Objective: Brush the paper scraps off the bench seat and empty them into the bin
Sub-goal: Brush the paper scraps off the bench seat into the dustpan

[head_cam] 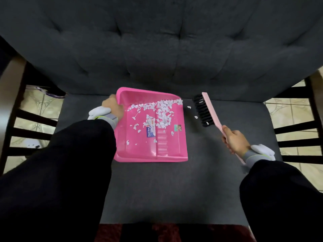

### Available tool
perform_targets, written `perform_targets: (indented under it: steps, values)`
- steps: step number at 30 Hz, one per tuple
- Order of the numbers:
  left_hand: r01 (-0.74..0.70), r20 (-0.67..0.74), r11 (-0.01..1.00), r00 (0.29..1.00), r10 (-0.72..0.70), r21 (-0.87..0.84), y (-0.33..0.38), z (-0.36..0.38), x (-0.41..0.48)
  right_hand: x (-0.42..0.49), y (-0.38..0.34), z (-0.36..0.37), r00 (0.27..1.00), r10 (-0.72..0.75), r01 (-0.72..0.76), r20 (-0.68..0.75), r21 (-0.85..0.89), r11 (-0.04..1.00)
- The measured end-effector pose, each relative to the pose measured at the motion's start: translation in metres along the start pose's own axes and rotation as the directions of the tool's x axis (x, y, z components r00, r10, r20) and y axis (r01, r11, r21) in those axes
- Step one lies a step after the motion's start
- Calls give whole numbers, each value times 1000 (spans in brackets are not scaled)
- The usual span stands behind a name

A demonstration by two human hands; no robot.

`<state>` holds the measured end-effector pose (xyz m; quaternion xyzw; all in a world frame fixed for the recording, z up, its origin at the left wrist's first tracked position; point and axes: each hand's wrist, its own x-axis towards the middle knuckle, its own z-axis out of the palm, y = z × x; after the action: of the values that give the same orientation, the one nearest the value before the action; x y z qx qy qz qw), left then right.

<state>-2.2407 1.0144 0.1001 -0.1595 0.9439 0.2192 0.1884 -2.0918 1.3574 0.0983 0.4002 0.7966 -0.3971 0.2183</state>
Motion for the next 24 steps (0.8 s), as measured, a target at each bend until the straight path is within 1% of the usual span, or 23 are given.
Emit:
perform_targets:
  steps: [4,8,10,13,15,17,20,22,24]
  values:
    - [-15,-27,995,1000,13,-99,16,0,10,7,10,-12,999,27,-27,-45,-16,1000]
    - [-38,46,998,998,40,-46,7,-1,4,15,22,-17,995,39,-41,-95,-21,999]
    - [-53,40,996,998,56,-69,3,-1,1,18,27,-17,993,49,-52,-108,-19,998]
    - [-59,22,989,998,62,-136,-3,2,-1,24,36,-15,987,54,-64,-150,-60,996]
    - [-8,89,973,996,29,-233,-8,9,-2,29,43,-11,982,46,-68,-182,-114,991]
    - [61,157,945,988,-11,-320,-10,13,-4,32,47,-8,976,55,-101,-212,-213,972]
    - [52,137,945,991,-8,-322,-10,18,-4,30,43,1,970,48,-129,-236,-337,933]
    - [27,119,954,993,9,-297,-7,20,-4,23,32,18,980,-8,-72,-201,-385,920]
    - [14,119,955,993,22,-297,-2,24,-6,12,22,42,988,-95,40,-120,-395,918]
